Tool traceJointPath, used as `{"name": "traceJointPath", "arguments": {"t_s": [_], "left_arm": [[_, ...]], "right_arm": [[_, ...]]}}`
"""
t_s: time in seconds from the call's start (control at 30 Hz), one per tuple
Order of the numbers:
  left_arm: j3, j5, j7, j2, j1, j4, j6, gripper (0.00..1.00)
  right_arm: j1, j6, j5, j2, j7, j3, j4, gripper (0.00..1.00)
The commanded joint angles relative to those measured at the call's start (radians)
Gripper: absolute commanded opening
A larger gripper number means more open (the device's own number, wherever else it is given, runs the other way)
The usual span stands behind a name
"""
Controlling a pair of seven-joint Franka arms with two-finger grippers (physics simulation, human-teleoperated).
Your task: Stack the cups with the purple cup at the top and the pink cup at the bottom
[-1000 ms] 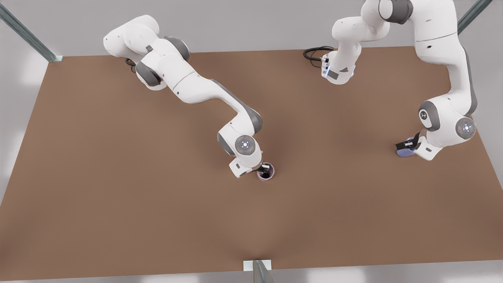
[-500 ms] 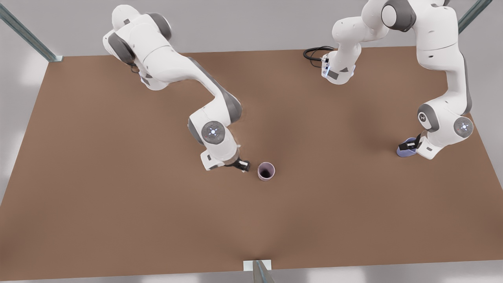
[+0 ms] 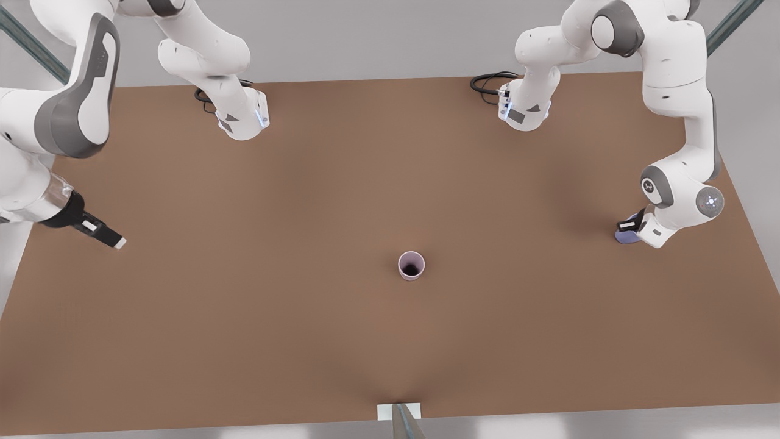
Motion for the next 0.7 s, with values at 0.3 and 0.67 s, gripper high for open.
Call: {"name": "traceJointPath", "arguments": {"t_s": [0.3, 0.67], "left_arm": [[-0.015, -0.004, 0.023, -0.037, -0.029, 0.071, -0.06, 0.21], [-0.417, -0.004, -0.958, -0.04, -0.328, 0.54, -0.497, 0.21]], "right_arm": [[-0.024, -0.086, -0.003, -0.001, -0.494, -0.011, 0.033, 1.0], [-0.022, -0.106, 0.017, 0.001, -0.494, -0.01, 0.054, 1.0]]}}
